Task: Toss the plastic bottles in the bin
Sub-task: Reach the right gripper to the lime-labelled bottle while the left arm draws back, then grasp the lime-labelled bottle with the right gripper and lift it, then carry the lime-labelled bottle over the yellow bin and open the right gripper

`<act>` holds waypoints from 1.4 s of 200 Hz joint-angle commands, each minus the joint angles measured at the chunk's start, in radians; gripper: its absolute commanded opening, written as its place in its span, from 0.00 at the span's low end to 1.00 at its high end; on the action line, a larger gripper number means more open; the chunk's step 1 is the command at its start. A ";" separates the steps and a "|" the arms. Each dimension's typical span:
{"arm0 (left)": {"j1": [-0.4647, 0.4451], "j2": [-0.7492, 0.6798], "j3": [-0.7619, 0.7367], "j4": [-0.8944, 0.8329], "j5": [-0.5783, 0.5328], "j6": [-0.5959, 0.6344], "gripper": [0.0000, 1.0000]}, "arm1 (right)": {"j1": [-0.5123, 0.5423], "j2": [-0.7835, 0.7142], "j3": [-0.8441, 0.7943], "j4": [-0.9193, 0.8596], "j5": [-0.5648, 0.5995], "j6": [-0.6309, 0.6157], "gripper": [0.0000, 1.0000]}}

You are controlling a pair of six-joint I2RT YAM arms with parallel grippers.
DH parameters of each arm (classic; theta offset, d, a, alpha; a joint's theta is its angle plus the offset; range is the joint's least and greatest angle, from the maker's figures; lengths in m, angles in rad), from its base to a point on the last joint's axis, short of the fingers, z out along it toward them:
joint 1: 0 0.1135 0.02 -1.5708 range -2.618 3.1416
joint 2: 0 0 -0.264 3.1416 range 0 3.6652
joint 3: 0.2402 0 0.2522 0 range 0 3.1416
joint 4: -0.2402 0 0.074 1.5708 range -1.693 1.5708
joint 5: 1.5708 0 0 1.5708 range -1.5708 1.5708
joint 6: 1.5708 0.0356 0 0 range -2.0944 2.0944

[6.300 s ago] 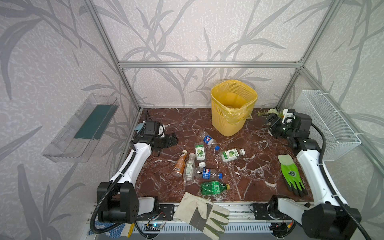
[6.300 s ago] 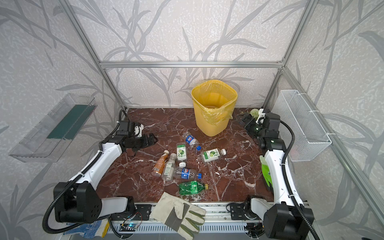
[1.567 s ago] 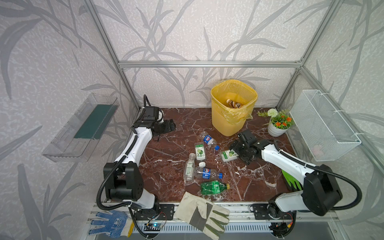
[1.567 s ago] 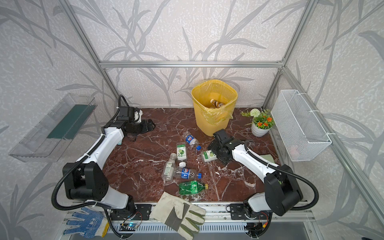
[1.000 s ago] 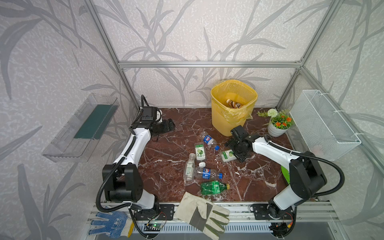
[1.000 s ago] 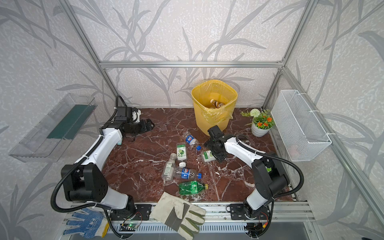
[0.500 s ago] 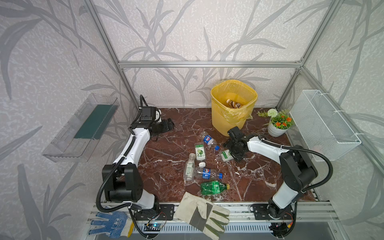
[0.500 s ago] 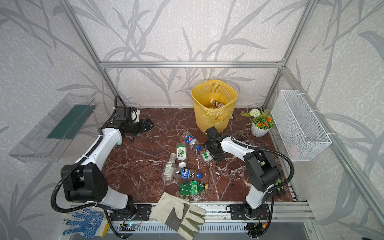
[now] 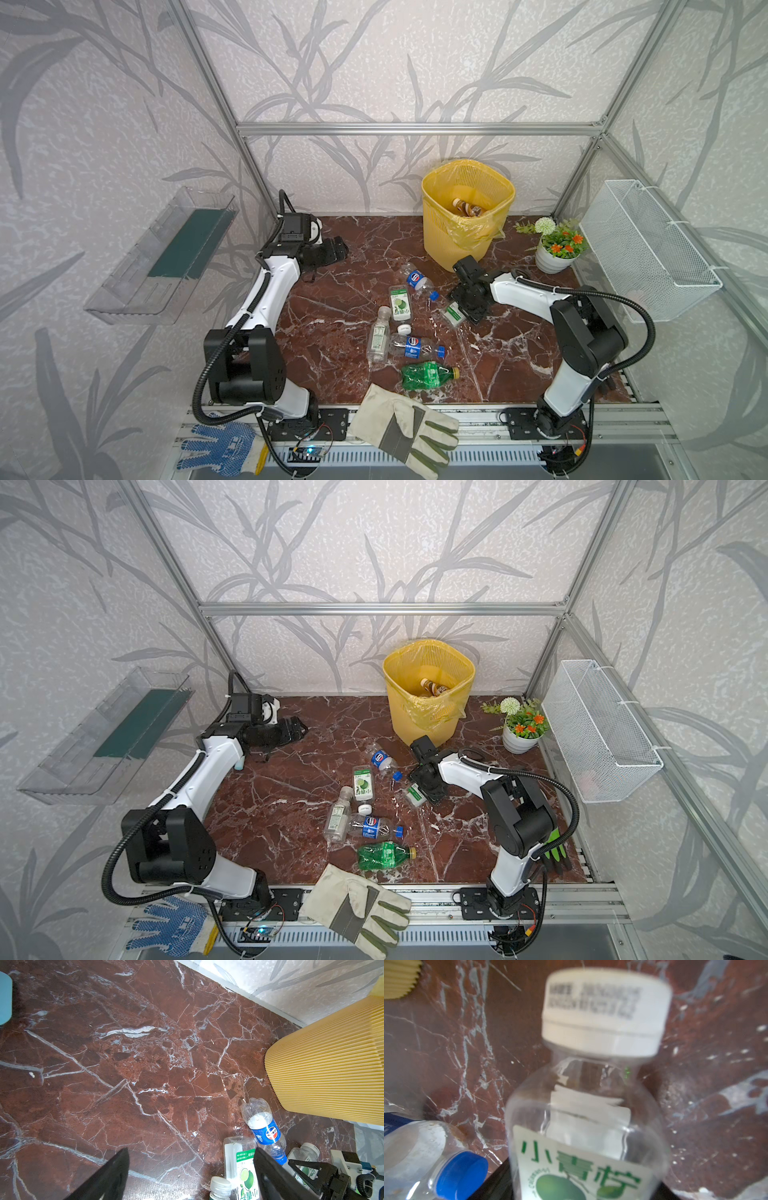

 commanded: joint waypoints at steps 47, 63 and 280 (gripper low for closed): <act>0.008 -0.016 -0.014 0.004 0.022 0.002 0.92 | -0.061 -0.176 -0.162 0.017 0.017 -0.138 0.67; 0.009 -0.014 -0.015 0.006 0.026 0.002 0.92 | -0.100 -0.241 -0.208 0.046 0.014 -0.190 0.65; -0.034 0.020 -0.029 0.020 0.068 0.017 0.90 | -0.506 -0.694 0.049 0.013 -0.182 -0.617 0.60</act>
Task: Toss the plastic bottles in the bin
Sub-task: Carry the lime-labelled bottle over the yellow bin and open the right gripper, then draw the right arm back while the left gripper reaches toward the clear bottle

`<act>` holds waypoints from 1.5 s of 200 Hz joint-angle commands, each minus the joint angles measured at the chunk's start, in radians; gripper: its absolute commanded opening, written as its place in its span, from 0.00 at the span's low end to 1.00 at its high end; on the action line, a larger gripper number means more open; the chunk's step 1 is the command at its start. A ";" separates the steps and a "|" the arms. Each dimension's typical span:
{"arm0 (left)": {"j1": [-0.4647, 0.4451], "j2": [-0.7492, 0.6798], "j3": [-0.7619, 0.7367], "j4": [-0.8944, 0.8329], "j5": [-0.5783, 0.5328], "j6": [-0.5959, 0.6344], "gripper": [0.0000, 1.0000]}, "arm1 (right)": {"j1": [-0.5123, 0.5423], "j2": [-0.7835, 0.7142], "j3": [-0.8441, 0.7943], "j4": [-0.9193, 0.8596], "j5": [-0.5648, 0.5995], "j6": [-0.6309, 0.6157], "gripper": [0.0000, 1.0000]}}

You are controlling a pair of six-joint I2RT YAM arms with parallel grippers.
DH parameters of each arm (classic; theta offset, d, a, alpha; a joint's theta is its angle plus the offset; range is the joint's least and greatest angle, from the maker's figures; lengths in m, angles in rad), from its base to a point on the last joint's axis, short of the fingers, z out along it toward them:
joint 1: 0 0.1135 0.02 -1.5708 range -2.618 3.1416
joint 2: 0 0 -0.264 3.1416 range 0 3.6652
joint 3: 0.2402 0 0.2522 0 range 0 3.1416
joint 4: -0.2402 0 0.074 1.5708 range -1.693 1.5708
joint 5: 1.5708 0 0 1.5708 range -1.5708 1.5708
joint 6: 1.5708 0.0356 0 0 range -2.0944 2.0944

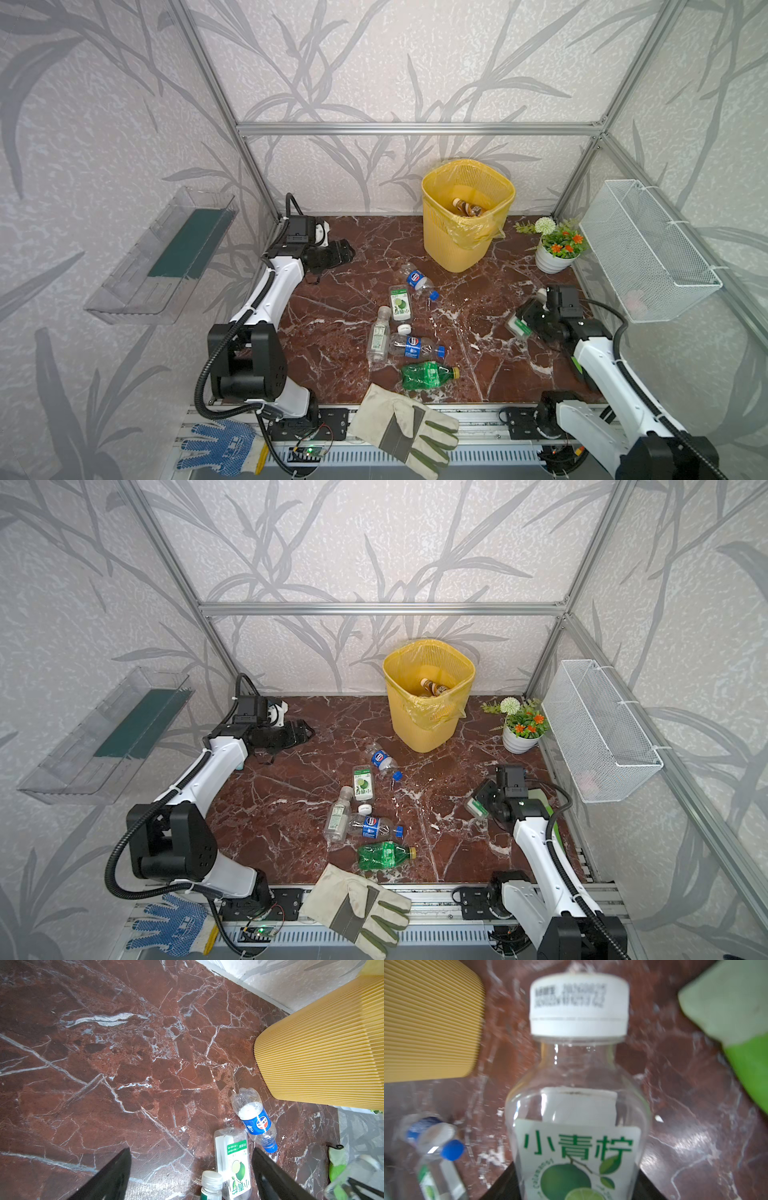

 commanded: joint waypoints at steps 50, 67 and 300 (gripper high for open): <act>-0.007 -0.029 -0.005 -0.015 -0.017 0.014 0.93 | 0.063 0.510 1.159 -0.154 -0.338 -0.092 0.99; -0.009 -0.040 -0.005 -0.021 -0.028 0.016 0.95 | 0.055 0.492 1.022 -0.133 -0.332 -0.119 0.99; -0.456 -0.275 -0.361 -0.182 -0.201 -0.160 0.98 | -0.077 0.237 0.073 0.223 -0.248 -0.175 0.97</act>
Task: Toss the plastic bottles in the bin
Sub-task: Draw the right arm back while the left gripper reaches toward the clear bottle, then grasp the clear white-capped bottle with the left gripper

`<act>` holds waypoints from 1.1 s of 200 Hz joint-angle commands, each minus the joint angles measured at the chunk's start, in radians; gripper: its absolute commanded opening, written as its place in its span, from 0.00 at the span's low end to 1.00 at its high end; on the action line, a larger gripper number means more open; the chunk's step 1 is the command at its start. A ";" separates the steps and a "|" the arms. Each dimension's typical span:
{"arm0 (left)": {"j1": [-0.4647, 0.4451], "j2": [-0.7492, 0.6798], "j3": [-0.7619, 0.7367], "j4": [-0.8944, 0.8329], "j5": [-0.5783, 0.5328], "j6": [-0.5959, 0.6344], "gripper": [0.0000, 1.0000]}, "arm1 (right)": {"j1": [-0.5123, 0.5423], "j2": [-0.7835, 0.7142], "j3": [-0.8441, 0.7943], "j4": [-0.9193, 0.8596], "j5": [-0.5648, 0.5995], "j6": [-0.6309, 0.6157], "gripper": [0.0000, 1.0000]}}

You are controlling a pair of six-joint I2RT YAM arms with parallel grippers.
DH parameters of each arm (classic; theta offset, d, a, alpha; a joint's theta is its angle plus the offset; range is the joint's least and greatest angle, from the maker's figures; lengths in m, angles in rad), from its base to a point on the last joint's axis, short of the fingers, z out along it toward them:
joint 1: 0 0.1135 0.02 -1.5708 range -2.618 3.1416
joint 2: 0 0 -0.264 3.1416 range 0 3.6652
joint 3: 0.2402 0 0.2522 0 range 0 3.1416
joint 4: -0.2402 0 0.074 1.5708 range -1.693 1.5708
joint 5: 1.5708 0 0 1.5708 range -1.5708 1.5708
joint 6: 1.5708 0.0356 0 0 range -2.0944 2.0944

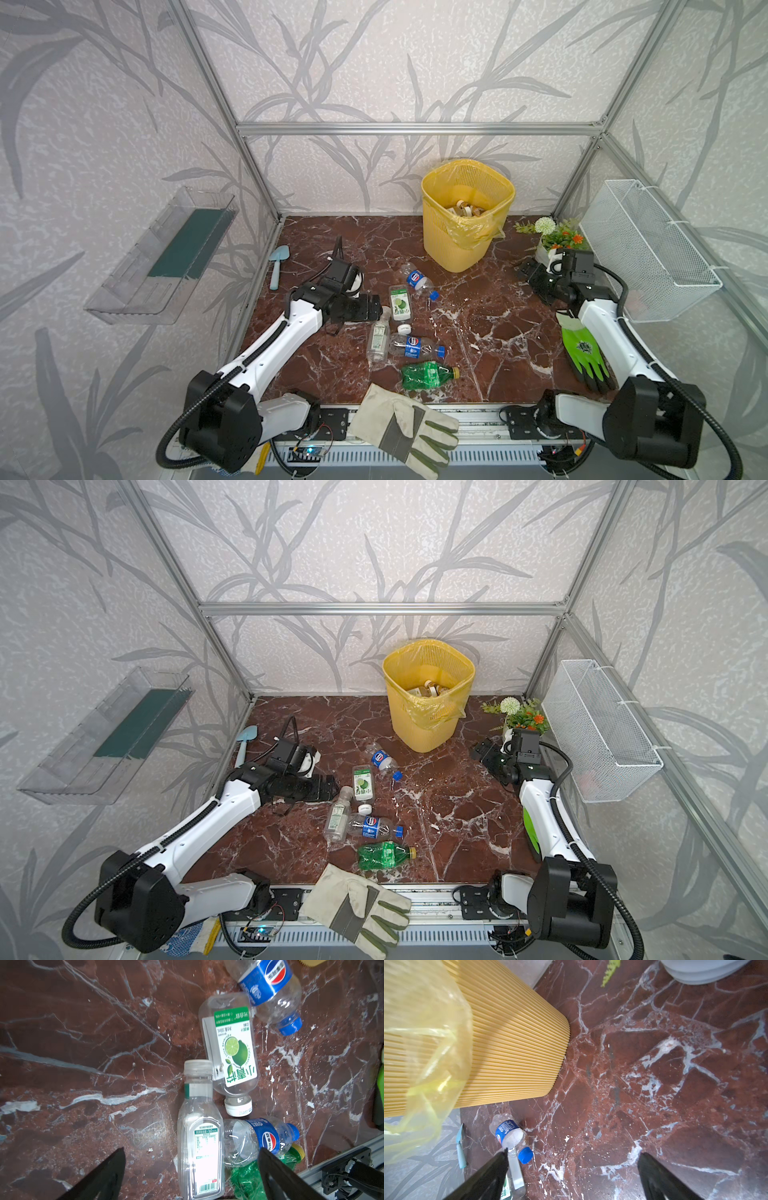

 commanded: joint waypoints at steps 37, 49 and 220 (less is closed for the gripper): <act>-0.094 0.091 -0.023 0.032 -0.048 -0.072 0.95 | 0.172 0.062 -0.036 0.024 0.110 -0.108 0.95; -0.108 0.104 -0.028 0.042 -0.048 -0.074 0.94 | 0.213 0.079 -0.030 0.016 0.143 -0.135 0.95; -0.173 0.250 -0.076 0.115 -0.134 -0.109 0.70 | 0.511 0.244 0.104 -0.042 0.345 -0.270 0.99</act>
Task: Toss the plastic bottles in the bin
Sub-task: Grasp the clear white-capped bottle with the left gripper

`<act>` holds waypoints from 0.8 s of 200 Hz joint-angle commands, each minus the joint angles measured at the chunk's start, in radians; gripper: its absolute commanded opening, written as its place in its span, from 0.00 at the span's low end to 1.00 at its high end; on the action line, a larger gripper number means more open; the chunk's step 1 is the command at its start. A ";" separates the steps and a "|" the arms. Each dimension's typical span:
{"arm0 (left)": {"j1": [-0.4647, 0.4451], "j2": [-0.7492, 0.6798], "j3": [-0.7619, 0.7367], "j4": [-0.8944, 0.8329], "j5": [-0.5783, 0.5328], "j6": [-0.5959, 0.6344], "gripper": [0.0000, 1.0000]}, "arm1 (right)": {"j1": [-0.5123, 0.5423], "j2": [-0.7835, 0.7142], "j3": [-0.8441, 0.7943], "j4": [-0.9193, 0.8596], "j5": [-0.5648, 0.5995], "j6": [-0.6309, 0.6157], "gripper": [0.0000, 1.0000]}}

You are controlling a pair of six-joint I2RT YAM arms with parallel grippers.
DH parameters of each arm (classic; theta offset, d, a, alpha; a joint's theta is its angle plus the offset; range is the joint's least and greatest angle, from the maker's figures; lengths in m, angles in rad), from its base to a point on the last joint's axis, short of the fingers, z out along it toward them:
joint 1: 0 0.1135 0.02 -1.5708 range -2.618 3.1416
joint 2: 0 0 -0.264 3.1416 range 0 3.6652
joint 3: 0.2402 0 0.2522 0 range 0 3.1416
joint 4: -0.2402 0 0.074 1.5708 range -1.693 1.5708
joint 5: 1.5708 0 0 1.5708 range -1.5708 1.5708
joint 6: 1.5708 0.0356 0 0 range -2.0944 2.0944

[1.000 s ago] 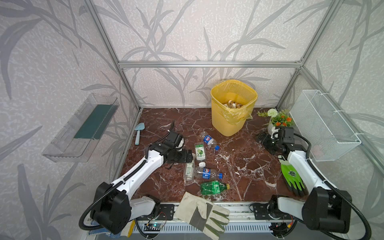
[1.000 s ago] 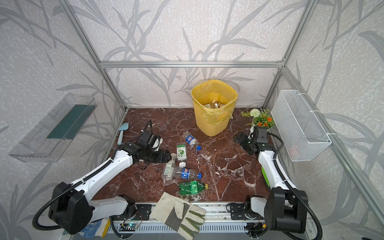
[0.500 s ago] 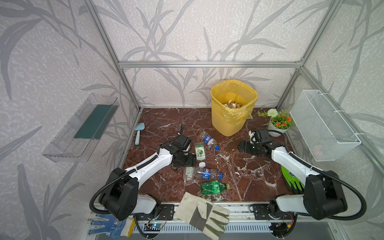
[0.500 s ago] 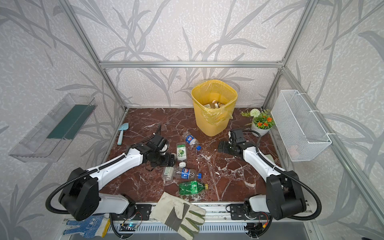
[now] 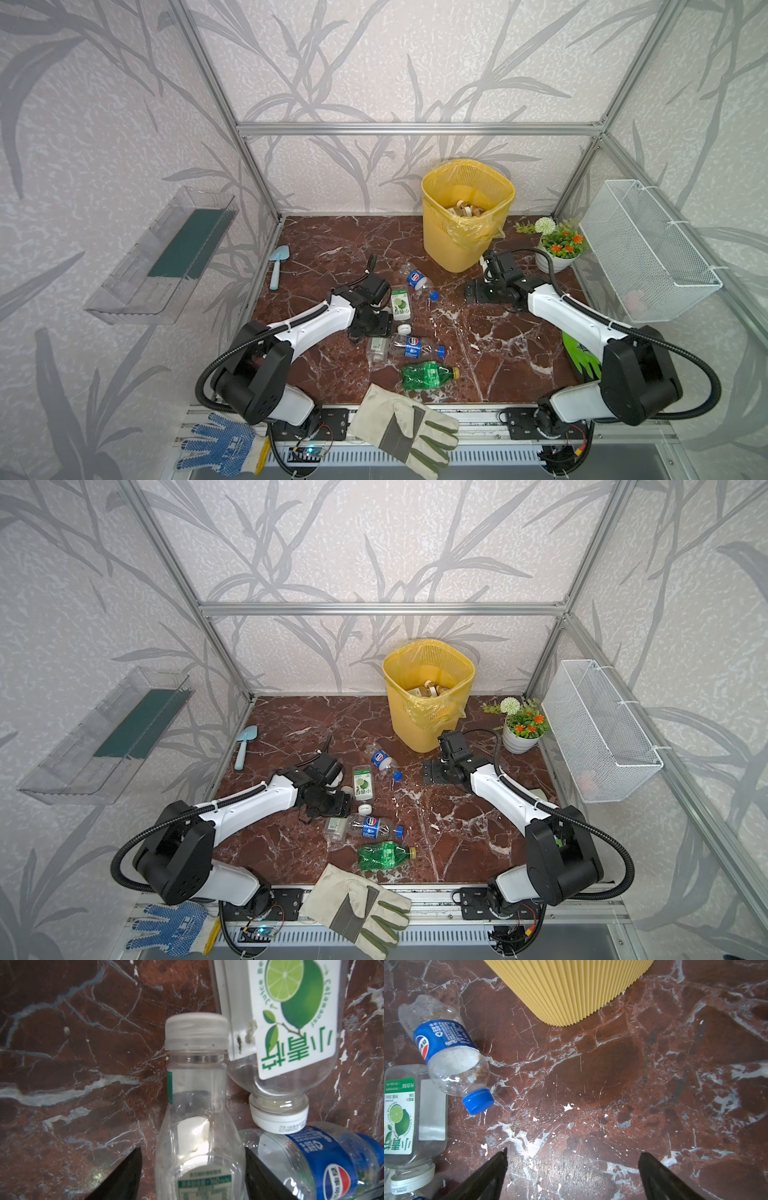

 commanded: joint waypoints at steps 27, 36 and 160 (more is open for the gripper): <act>-0.005 0.014 -0.044 0.027 -0.043 -0.022 0.61 | 0.000 0.012 0.009 -0.014 0.011 -0.004 0.99; -0.006 0.019 -0.046 0.030 -0.049 -0.024 0.58 | 0.001 0.008 0.010 -0.021 0.020 -0.006 0.99; 0.098 -0.134 -0.066 0.064 -0.178 -0.070 0.44 | -0.001 0.002 0.018 -0.043 0.053 0.002 0.95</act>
